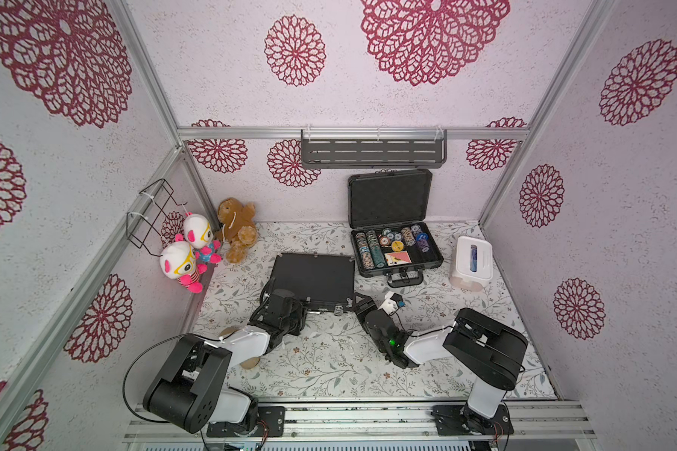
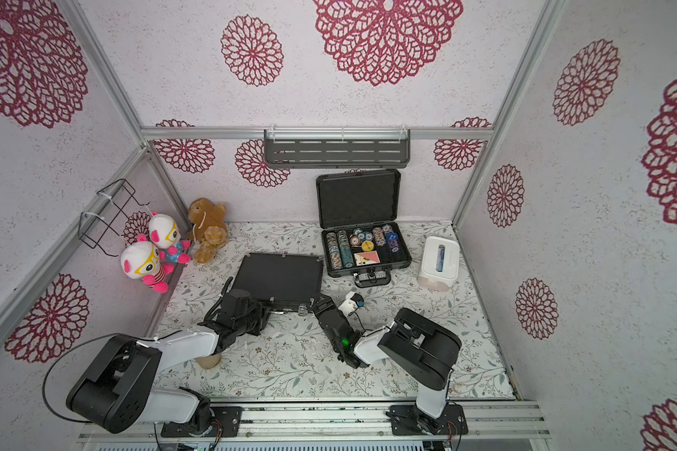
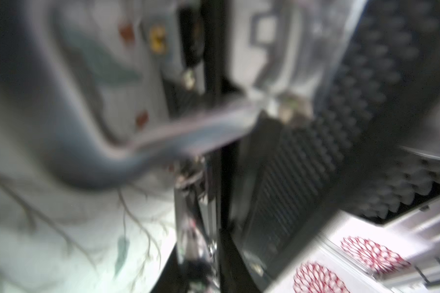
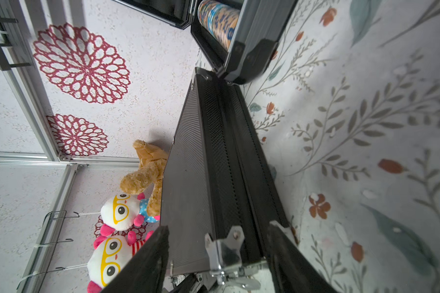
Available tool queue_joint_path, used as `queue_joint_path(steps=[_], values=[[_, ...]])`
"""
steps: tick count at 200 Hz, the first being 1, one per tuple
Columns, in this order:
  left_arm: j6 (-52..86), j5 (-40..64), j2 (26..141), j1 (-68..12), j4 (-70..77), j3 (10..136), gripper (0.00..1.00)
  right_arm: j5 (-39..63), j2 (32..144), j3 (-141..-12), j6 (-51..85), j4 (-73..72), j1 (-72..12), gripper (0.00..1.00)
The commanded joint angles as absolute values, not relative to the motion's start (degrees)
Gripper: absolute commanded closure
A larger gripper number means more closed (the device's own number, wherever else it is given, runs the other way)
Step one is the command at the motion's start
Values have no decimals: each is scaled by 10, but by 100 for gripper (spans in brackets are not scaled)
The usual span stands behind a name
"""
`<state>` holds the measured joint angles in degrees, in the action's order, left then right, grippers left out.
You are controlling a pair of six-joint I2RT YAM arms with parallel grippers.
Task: Open the poker set cases
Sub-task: Place the poker set case at the center of the board.
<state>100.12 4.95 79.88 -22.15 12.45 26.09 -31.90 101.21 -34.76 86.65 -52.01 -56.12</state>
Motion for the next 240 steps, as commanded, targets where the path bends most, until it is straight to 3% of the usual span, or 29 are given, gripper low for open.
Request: queue_joint_path(steps=[1,31,62,86,113,135,156,170,185,240], values=[[948,64,755,-227,149,277,56,-320,988,-345,829,-506,-555,35],[925,26,701,-229,75,289,28,-267,985,-343,799,-512,-546,34],[864,-27,643,-229,-2,300,20,-215,980,-349,768,-488,-533,32],[698,-89,617,-228,-97,358,17,-140,991,-376,719,-458,-506,29],[540,-157,640,-222,-182,433,0,-116,987,-426,644,-349,-483,25],[515,-131,669,-171,-180,447,1,-119,996,-489,561,-259,-480,21],[578,-36,691,-97,8,342,6,-94,1025,-552,531,-193,-476,20],[561,-57,699,-80,64,308,8,-87,1044,-576,529,-173,-476,20],[505,-91,689,-75,20,321,7,-81,1065,-591,529,-172,-476,19],[515,-135,588,-75,29,272,1,-34,1154,-681,533,-217,-472,19]])
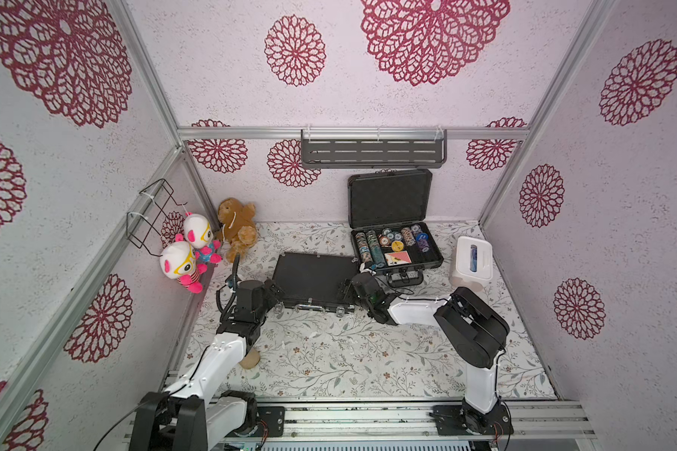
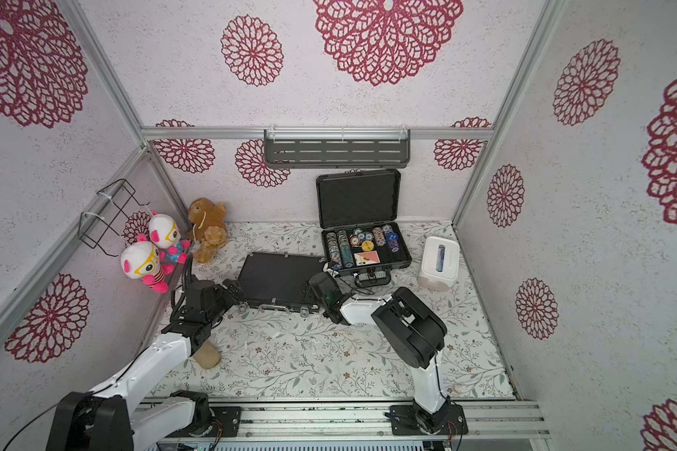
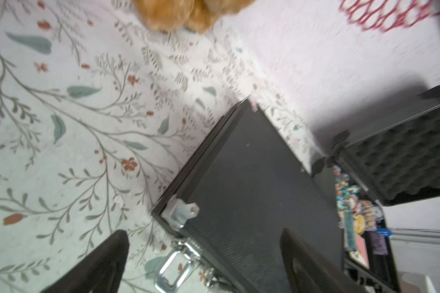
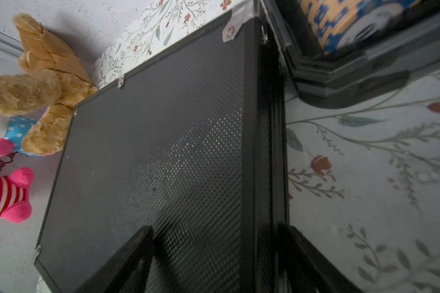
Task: Open the poker set cases
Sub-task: Place the poker set case at the center of the board, then adjust the poker set case at the center of the board.
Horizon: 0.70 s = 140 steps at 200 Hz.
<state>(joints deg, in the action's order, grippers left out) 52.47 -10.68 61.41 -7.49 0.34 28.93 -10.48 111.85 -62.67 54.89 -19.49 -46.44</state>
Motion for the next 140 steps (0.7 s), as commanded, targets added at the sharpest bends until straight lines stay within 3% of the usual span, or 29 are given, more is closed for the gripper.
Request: queue_joint_path(steps=[1,58,86,140], values=[[514,-134,587,-75,29,271,1,-33,1155,-683,533,-217,-471,19],[521,-115,592,-76,43,264,1,-13,1177,-741,518,-195,-455,19],[531,-118,611,-75,53,262,0,-64,1141,-726,529,-143,-454,18],[547,-130,618,-75,49,259,1,-58,1050,-579,615,-229,-461,18]])
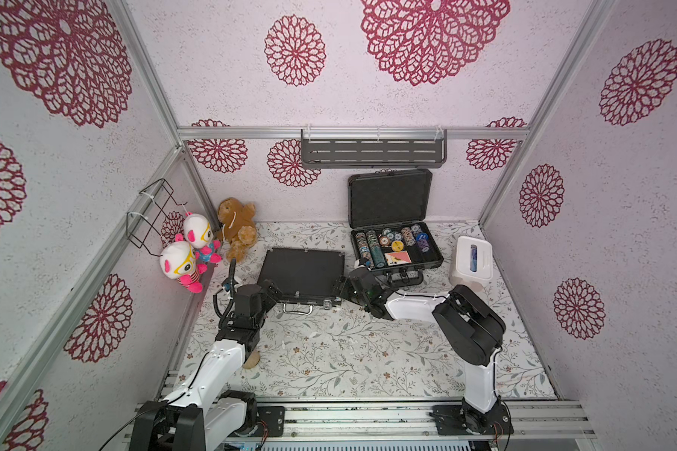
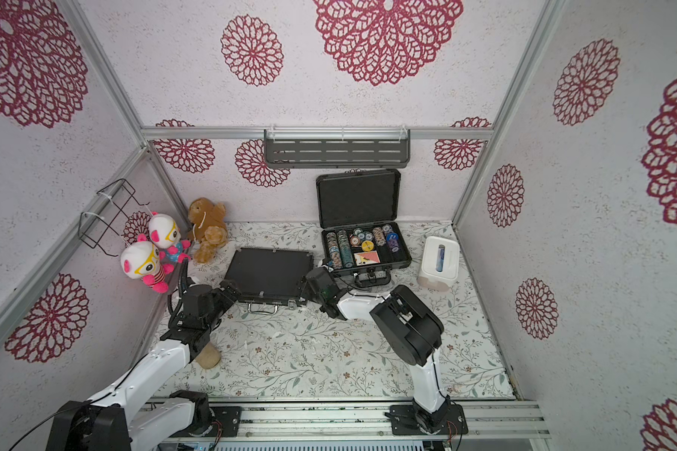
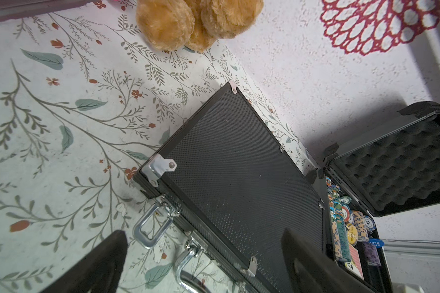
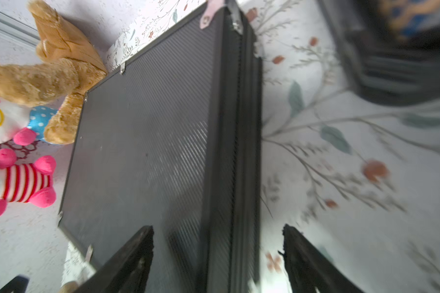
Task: Open the poker set cases
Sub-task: Adjust the poker set case at the center of the board.
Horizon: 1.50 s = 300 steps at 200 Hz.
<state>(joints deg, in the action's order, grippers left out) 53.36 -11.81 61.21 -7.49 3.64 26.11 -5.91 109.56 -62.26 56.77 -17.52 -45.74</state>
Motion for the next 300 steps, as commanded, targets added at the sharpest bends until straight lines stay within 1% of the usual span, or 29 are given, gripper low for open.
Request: queue_joint_path(steps=[1,27,57,93,118,165,237,300], values=[[547,-130,619,-75,49,259,1,-57,1049,-577,616,-232,-461,18],[550,-123,630,-75,54,261,2,-25,1048,-546,659,-298,-476,18],[549,-119,635,-74,55,264,2,-3,1078,-531,723,-385,-482,18],[550,-127,641,-70,62,258,2,-14,1109,-534,770,-438,-484,18],[546,-121,638,-68,59,260,2,-25,1112,-523,813,-474,-490,19],[549,-121,635,-66,60,257,2,-34,1096,-523,837,-481,-496,19],[551,-120,631,-66,60,256,2,-28,1078,-559,827,-455,-505,20],[553,-117,628,-66,61,255,3,-33,1058,-549,830,-463,-506,20]])
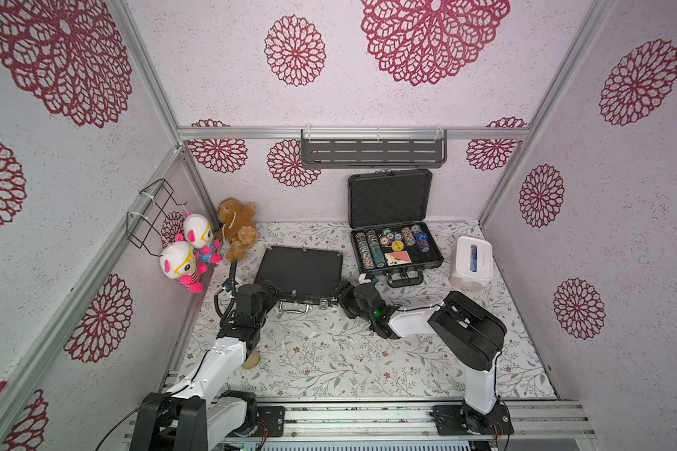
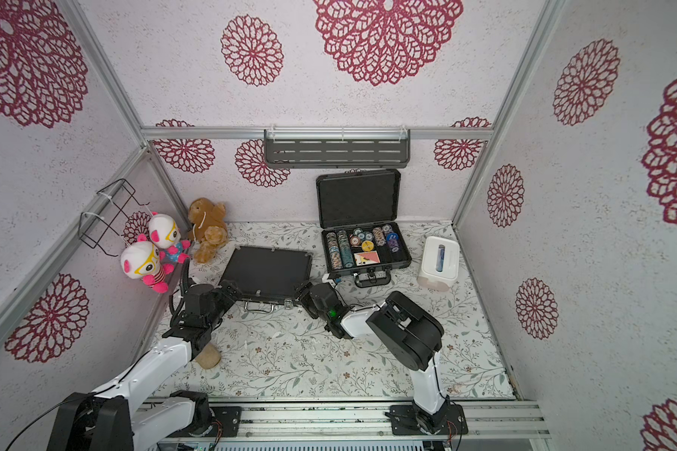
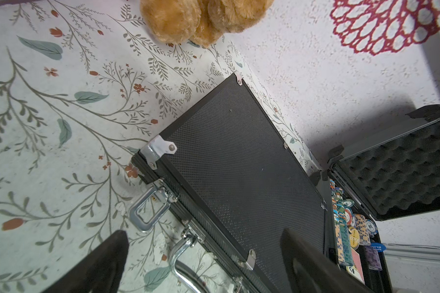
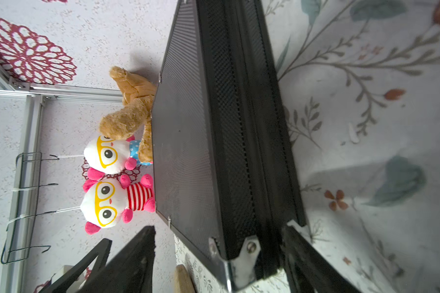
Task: Open the poker set cases
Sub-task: Adjust the poker set case at the center of the board.
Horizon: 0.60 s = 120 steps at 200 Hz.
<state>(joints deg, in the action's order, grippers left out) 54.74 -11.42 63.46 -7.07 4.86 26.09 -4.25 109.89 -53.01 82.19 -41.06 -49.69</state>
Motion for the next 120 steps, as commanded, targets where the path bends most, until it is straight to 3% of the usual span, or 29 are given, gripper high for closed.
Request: queue_joint_path(steps=[1,120], values=[[552,-117,628,-66,61,255,3,-33,1058,-549,830,-463,-507,20],[554,-126,612,-66,58,250,3,-47,1036,-566,785,-417,-513,22]])
